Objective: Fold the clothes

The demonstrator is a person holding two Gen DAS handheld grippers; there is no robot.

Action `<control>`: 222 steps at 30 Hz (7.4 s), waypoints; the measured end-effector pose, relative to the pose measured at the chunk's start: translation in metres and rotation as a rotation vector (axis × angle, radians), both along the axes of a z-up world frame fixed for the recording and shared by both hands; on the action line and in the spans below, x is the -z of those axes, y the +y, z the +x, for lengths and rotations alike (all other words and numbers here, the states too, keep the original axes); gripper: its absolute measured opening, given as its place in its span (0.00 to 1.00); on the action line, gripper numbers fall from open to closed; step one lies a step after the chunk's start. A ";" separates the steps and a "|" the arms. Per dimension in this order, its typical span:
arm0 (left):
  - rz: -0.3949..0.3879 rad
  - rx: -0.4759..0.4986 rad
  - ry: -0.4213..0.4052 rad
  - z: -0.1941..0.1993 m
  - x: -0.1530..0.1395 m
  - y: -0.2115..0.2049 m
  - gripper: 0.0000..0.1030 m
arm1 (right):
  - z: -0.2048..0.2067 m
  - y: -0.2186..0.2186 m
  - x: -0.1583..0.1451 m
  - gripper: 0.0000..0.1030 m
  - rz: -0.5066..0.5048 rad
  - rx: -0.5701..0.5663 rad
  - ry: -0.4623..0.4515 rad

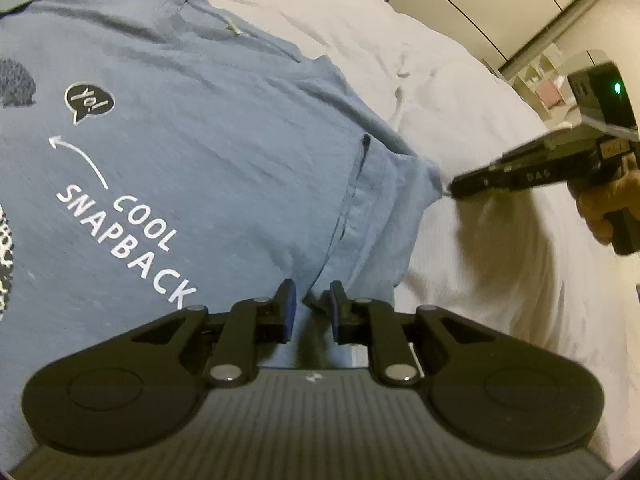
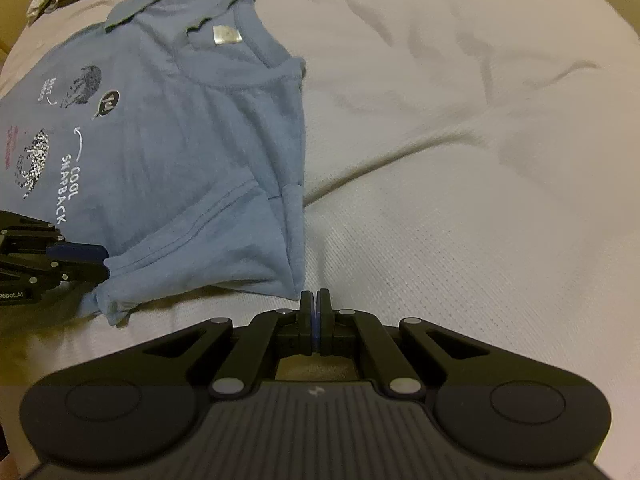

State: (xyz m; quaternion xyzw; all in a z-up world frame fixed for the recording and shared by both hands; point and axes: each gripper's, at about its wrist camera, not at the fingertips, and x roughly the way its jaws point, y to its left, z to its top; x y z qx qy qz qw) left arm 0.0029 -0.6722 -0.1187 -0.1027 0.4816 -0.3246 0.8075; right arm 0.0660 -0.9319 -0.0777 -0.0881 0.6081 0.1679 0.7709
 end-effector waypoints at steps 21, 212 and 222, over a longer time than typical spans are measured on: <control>0.060 0.055 -0.047 0.010 -0.008 -0.005 0.25 | -0.018 0.036 0.014 0.13 0.119 0.003 -0.003; 0.585 1.278 -0.745 0.046 -0.055 0.432 0.03 | -0.266 0.565 0.072 0.41 -0.745 0.204 -0.383; 0.621 1.247 -0.738 0.047 -0.078 0.425 0.02 | -0.273 0.531 0.027 0.00 -0.650 0.146 -0.317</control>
